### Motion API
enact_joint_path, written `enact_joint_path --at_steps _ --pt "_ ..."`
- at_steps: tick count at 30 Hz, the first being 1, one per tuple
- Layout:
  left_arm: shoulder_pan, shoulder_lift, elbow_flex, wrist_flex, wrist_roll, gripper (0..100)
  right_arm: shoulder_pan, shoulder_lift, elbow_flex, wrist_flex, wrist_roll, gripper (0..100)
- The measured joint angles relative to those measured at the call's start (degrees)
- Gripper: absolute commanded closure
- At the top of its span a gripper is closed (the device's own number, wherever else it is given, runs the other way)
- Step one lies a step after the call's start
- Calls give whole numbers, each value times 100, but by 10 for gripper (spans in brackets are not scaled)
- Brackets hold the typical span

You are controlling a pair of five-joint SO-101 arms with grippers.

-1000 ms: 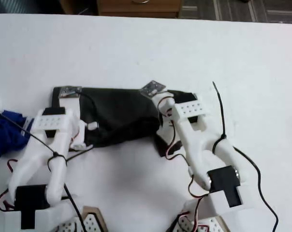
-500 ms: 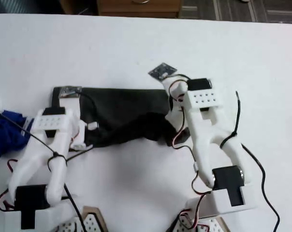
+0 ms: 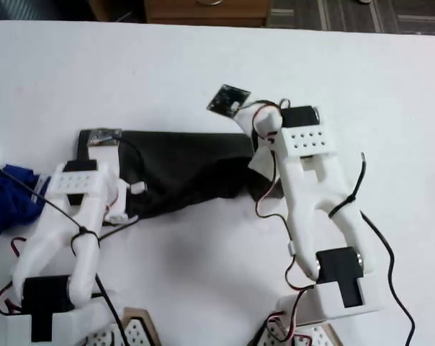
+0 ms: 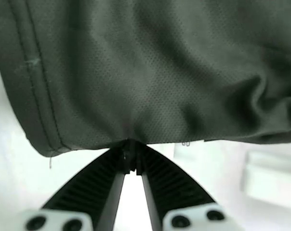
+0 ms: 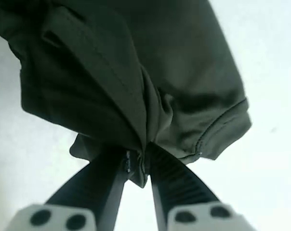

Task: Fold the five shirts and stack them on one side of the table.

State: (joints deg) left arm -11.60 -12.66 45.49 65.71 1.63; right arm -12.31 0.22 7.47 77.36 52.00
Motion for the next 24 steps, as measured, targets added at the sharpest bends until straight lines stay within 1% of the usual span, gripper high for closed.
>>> enact_joint_path --at_steps 5,12,14,19,24 --pt "0 0 0 0 0 975 -149 9 -9 -615 185 981" --pt "0 0 0 0 0 975 -308 624 -9 -897 220 974" --pt "0 0 0 0 0 975 -281 774 -9 -1037 220 933" --pt "9 0 0 0 0 975 -325 985 -9 -1477 220 790" --pt "9 0 0 0 0 975 -334 993 -9 -1732 220 740"
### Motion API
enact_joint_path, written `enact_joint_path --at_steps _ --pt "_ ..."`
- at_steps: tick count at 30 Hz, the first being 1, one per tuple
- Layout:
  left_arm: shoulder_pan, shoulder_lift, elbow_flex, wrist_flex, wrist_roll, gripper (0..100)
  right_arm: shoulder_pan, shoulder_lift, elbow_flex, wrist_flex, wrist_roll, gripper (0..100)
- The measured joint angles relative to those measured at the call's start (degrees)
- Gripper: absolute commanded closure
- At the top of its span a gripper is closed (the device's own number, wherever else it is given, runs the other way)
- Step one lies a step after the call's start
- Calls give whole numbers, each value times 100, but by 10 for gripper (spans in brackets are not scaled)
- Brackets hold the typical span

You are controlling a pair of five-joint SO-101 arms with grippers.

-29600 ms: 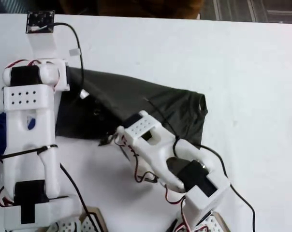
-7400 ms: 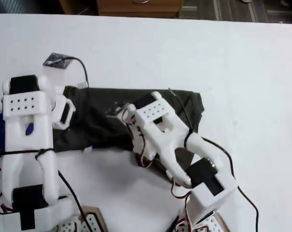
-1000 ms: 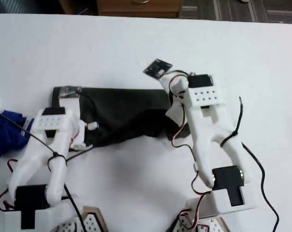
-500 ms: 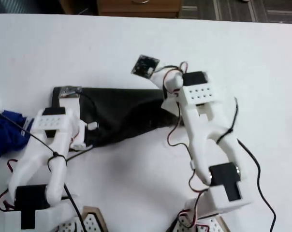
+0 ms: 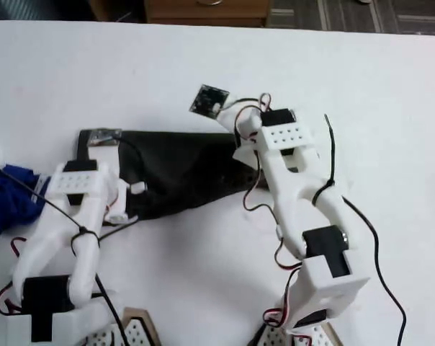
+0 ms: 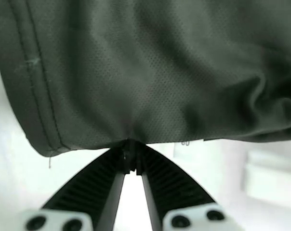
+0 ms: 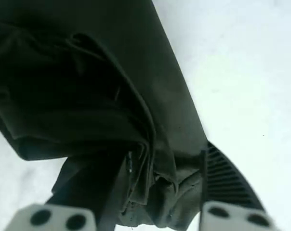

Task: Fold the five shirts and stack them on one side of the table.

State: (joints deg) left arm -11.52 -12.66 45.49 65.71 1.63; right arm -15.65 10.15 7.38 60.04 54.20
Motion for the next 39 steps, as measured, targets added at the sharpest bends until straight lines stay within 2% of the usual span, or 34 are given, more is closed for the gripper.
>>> enact_joint_path --at_steps 5,19,24,29,32,36,37,39 --pt "-9 0 0 0 0 975 0 0 0 -35 0 686" --pt "0 0 0 0 0 975 44 -18 -844 0 9 684" --pt "0 0 0 0 0 975 44 -369 -844 976 0 684" --pt "-9 0 0 0 0 975 -325 -1319 -844 2110 -255 684" --pt "-9 0 0 0 0 975 -686 -1846 -703 2532 -396 737" --pt "-9 0 0 0 0 975 -976 -1960 141 2453 -457 974" --pt "-9 0 0 0 0 975 -967 -1960 378 2286 -466 991" --pt "-9 0 0 0 0 975 -967 -1960 862 1881 -484 934"
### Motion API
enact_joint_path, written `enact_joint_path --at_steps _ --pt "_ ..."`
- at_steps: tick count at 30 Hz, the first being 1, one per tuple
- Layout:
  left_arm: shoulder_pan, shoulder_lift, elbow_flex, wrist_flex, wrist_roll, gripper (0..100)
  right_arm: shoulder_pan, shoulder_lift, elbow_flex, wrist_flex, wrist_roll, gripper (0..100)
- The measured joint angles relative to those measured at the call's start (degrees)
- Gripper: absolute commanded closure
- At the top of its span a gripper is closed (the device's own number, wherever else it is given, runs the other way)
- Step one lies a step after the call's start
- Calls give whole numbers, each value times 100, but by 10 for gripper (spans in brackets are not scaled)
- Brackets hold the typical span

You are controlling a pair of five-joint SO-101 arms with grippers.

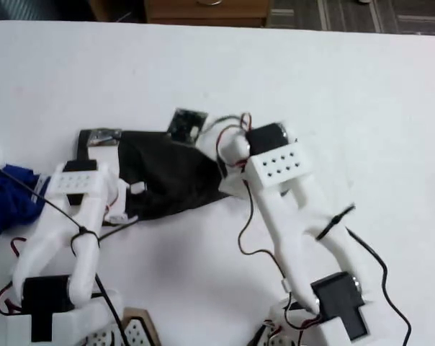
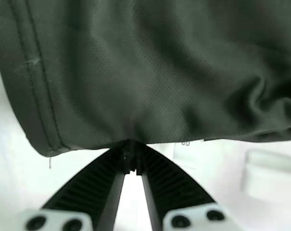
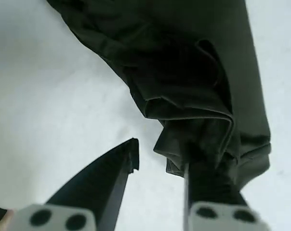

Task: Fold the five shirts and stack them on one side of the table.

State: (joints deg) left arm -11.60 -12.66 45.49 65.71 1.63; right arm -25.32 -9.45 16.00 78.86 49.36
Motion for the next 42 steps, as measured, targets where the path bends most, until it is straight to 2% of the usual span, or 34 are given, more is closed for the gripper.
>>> enact_joint_path --at_steps 6,13,27,36,42 --pt "0 0 0 0 0 975 -18 88 1213 -1363 -9 977" --pt "0 0 0 0 0 975 0 1152 1134 -2444 -26 981" --pt "0 0 0 0 0 975 62 2980 -1354 -2523 -26 981" --pt "0 0 0 0 0 975 -343 4105 -2497 -2497 -26 981" --pt "0 0 0 0 0 975 -202 4105 -3042 -1653 -18 981"
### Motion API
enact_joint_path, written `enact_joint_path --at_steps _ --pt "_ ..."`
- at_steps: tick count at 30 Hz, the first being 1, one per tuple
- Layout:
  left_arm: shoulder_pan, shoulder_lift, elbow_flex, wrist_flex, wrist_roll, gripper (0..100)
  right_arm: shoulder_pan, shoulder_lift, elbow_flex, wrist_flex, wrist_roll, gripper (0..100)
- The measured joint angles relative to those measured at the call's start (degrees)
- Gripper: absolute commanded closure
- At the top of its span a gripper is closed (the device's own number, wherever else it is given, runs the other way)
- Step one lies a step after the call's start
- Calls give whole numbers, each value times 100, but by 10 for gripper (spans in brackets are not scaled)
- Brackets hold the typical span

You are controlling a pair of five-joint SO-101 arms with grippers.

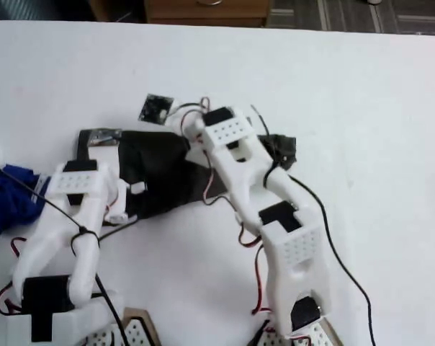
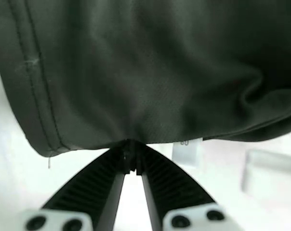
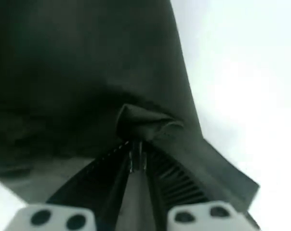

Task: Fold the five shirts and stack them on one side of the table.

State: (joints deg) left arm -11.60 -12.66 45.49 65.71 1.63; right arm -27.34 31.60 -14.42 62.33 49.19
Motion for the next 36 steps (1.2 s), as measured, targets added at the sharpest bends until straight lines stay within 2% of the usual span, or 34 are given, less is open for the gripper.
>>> enact_joint_path --at_steps 9,14,25,36 --pt "0 0 0 0 0 975 949 -1275 -237 1160 0 981" --pt "9 0 0 0 0 975 1275 -1503 -237 1644 0 981" --pt "0 0 0 0 0 975 1960 -870 536 774 -9 981" --pt "9 0 0 0 0 975 2013 -774 571 1486 0 981"
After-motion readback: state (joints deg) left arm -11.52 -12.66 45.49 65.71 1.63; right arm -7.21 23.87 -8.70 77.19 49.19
